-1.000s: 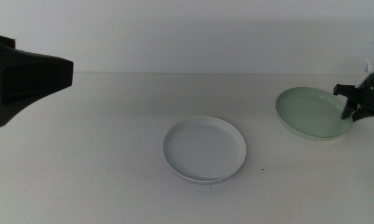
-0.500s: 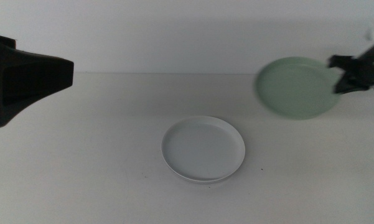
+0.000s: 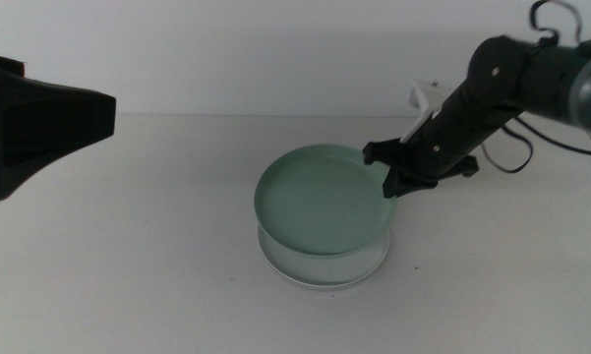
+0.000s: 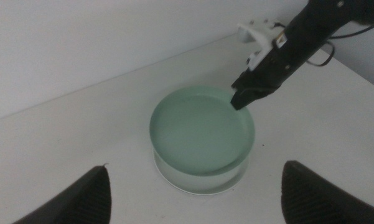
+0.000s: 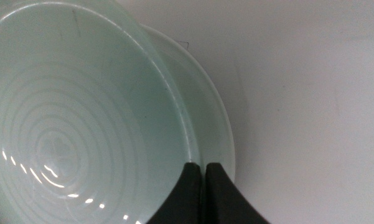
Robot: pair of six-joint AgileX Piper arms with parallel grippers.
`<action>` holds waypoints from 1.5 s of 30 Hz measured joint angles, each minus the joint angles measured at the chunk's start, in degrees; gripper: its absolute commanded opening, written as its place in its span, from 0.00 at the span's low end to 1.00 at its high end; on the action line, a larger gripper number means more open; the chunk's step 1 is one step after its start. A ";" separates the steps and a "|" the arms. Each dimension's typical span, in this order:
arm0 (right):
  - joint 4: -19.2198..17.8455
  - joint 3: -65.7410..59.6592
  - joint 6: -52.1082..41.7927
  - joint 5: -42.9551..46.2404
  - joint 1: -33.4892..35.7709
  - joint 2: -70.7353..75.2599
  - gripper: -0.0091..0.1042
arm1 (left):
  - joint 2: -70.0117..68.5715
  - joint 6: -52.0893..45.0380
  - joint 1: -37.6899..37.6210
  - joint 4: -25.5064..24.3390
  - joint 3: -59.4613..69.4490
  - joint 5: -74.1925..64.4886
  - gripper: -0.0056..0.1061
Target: Stack the three bowls on top of each other.
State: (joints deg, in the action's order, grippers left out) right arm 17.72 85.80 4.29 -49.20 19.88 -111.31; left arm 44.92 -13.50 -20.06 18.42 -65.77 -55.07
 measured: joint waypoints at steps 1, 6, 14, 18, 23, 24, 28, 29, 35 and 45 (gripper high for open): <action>0.00 0.00 0.00 0.49 0.12 -0.67 0.06 | 0.00 0.00 0.00 0.00 0.00 0.00 0.89; 0.00 -0.17 0.28 1.94 0.15 -3.14 0.06 | 0.00 0.00 0.00 0.00 0.00 0.00 0.89; -0.69 -0.28 0.38 2.26 0.15 -3.92 0.22 | 0.00 0.00 0.00 0.00 0.00 0.00 0.89; -0.90 -0.28 -0.46 2.11 0.15 -3.92 0.51 | 0.00 0.00 0.00 0.00 0.00 0.00 0.89; -0.90 -0.28 -2.59 2.32 0.04 -1.83 0.77 | 0.00 0.00 0.00 0.00 0.00 0.00 0.89; -0.90 -0.28 -3.04 2.32 -0.22 -0.45 0.78 | 0.00 0.00 0.00 0.00 0.00 0.00 0.89; -3.27 -0.28 -3.63 2.21 -2.94 8.15 0.78 | 0.00 0.00 0.00 0.00 0.00 0.00 0.89; -4.20 -0.28 -3.63 2.21 -4.01 11.14 0.78 | 0.00 0.00 0.00 0.00 0.00 0.00 0.89; -8.20 -0.76 -3.75 1.93 -10.80 31.31 0.78 | 0.00 0.00 0.00 0.00 0.00 0.00 0.89; -19.38 -17.97 3.84 4.58 -12.80 58.51 0.78 | 0.00 0.00 0.00 0.00 0.00 0.00 0.89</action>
State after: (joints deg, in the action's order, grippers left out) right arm -1.66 67.83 8.13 -44.61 7.08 -52.80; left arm 44.92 -13.50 -20.06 18.42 -65.77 -55.07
